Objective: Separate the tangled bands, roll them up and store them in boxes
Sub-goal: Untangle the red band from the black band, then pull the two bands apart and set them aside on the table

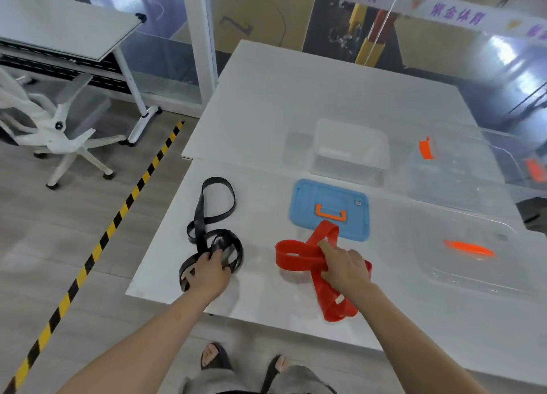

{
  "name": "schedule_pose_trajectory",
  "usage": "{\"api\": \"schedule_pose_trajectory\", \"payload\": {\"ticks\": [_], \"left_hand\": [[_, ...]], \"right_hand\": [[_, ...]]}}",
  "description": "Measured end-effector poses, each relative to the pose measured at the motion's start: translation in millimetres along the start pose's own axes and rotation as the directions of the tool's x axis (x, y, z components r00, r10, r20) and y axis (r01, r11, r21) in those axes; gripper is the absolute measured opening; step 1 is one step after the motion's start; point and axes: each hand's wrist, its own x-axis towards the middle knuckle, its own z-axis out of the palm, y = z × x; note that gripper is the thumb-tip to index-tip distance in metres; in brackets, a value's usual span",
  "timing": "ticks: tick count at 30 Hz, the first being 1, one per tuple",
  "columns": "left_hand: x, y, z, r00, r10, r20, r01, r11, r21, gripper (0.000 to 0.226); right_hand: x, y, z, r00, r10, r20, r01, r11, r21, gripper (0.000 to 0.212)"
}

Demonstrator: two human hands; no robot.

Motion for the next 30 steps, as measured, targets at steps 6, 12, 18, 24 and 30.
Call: {"api": "schedule_pose_trajectory", "payload": {"ticks": [6, 12, 18, 24, 30], "left_hand": [[-3.5, -1.1, 23.0, 0.998, -0.063, 0.013, 0.061, 0.995, 0.082, 0.069], [-9.6, -0.2, 35.0, 0.998, -0.061, -0.007, 0.062, 0.992, 0.110, 0.068], [-13.4, -1.7, 35.6, 0.997, -0.073, -0.037, 0.073, 0.997, 0.017, 0.068], [-20.2, -5.3, 29.4, 0.995, -0.042, -0.092, 0.030, 0.991, -0.132, 0.063], [-35.3, -22.7, 14.5, 0.975, -0.038, -0.219, -0.018, 0.969, -0.245, 0.049]], "right_hand": [[3.9, 24.6, 54.9, 0.986, 0.013, 0.167, -0.028, 0.996, 0.088, 0.101], [1.2, 22.6, 84.9, 0.990, -0.010, 0.144, -0.004, 0.996, 0.093, 0.092], [-5.7, 18.3, 76.5, 0.998, -0.060, 0.010, 0.059, 0.994, 0.092, 0.078], [-1.0, -2.3, 61.0, 0.994, -0.094, -0.056, 0.101, 0.987, 0.128, 0.062], [21.4, -58.7, 47.5, 0.971, -0.229, -0.073, 0.238, 0.958, 0.161, 0.047]]}}
